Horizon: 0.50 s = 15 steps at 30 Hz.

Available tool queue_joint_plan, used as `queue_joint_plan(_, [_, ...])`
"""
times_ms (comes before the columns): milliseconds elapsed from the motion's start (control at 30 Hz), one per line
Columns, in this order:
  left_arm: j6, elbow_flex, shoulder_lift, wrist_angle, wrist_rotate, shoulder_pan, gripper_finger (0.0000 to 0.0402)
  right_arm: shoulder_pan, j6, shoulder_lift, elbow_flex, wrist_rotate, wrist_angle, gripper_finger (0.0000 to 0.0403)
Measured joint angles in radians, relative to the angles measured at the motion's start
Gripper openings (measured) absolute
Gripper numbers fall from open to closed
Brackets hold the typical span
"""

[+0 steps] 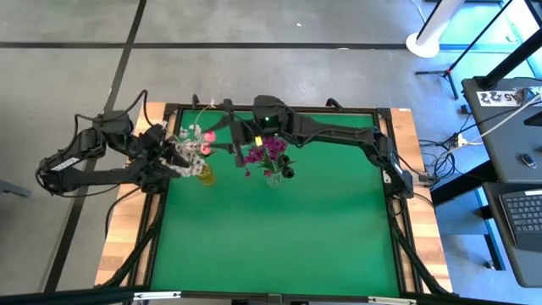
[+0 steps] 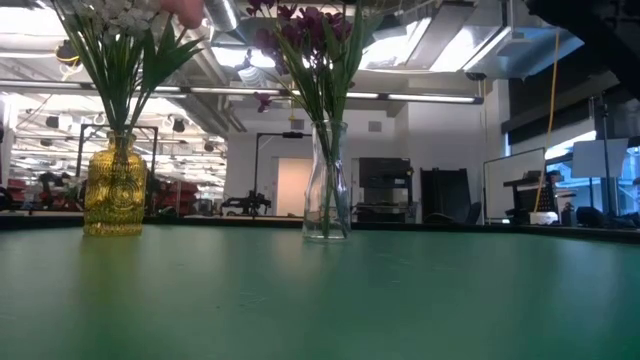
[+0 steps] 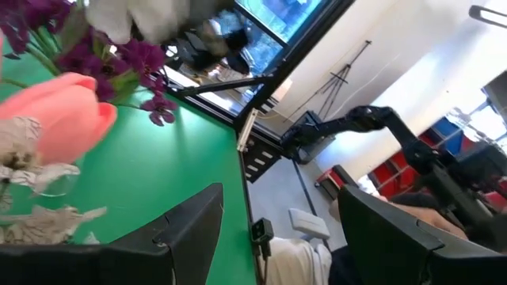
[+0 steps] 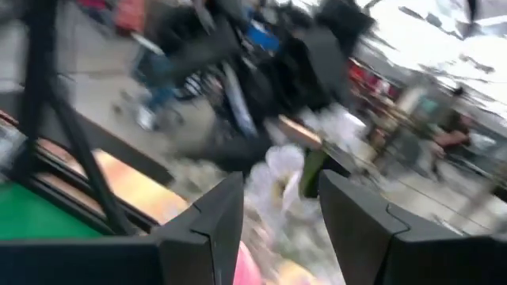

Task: Sort flowers into vase by color
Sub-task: Put the white flowers into the yellow vase

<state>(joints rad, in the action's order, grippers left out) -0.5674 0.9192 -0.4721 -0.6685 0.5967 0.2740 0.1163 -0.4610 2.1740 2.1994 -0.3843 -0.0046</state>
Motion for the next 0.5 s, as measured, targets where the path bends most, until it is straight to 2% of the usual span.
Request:
queue_joint_plan(300, [0.002, 0.0, 0.0, 0.036, -0.008, 0.0, 0.0245, -0.011, 0.024, 0.006, 0.0, -0.016, -0.019, 0.0166])
queue_joint_plan(500, [0.002, 0.0, 0.0, 0.04, -0.008, 0.0, 0.0245, -0.011, 0.02, 0.006, 0.0, 0.125, -0.022, 0.0166])
